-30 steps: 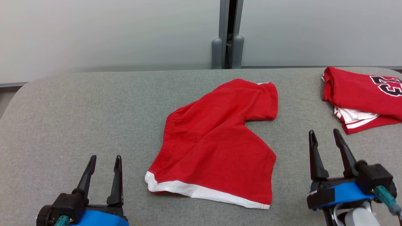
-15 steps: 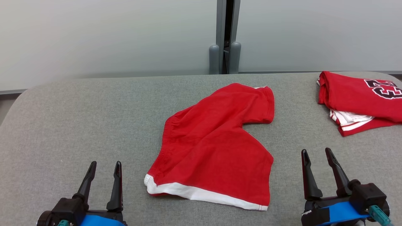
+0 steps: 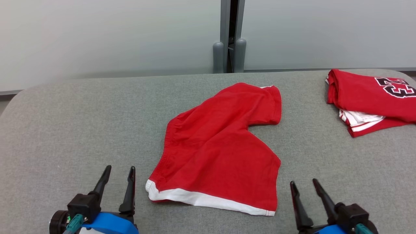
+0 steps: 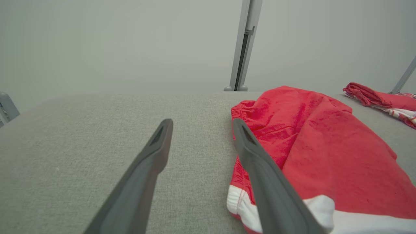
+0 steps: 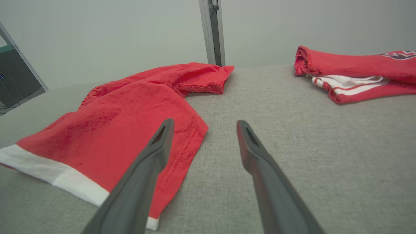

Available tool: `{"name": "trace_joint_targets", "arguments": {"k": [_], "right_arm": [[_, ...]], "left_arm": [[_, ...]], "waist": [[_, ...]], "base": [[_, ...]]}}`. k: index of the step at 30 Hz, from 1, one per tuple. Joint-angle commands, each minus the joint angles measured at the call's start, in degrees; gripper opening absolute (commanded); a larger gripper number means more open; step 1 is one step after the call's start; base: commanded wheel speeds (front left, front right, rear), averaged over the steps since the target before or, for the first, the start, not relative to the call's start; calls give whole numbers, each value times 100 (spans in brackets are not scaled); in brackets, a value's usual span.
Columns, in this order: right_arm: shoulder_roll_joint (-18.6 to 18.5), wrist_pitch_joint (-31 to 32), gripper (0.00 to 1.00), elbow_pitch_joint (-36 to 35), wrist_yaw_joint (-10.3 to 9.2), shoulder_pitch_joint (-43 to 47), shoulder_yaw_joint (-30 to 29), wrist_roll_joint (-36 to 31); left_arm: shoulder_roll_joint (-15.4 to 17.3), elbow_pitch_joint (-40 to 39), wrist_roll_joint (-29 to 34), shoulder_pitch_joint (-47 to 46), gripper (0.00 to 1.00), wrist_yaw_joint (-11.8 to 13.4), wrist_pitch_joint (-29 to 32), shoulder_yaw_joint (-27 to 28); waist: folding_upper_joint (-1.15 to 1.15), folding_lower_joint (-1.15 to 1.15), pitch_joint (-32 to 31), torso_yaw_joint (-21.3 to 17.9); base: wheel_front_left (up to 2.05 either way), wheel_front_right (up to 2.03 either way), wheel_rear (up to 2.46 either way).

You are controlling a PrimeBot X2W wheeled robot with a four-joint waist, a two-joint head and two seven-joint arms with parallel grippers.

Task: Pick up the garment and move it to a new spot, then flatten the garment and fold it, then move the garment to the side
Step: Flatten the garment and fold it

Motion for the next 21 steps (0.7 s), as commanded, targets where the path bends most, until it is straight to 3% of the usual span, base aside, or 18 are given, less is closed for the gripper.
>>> {"name": "trace_joint_targets", "arguments": {"k": [1,11,21], "right_arm": [[16,-27,100,84,-2,33,96,36],[11,-27,100,991,-2,-259,756,290],[11,2,100,1493,-2,-564,1389,485]], "left_arm": [[99,164,-30,-122,100,-18,-17,-89],[619,1431,-499,-820,100,-33,-16,-1311],[927,2164,-1084,-1411,100,-24,-17,-2488]], "waist": [[0,0,55,-44],[0,0,351,-155],[0,0,512,-191]], "base": [[0,0,0],[0,0,0],[0,0,0]]}}
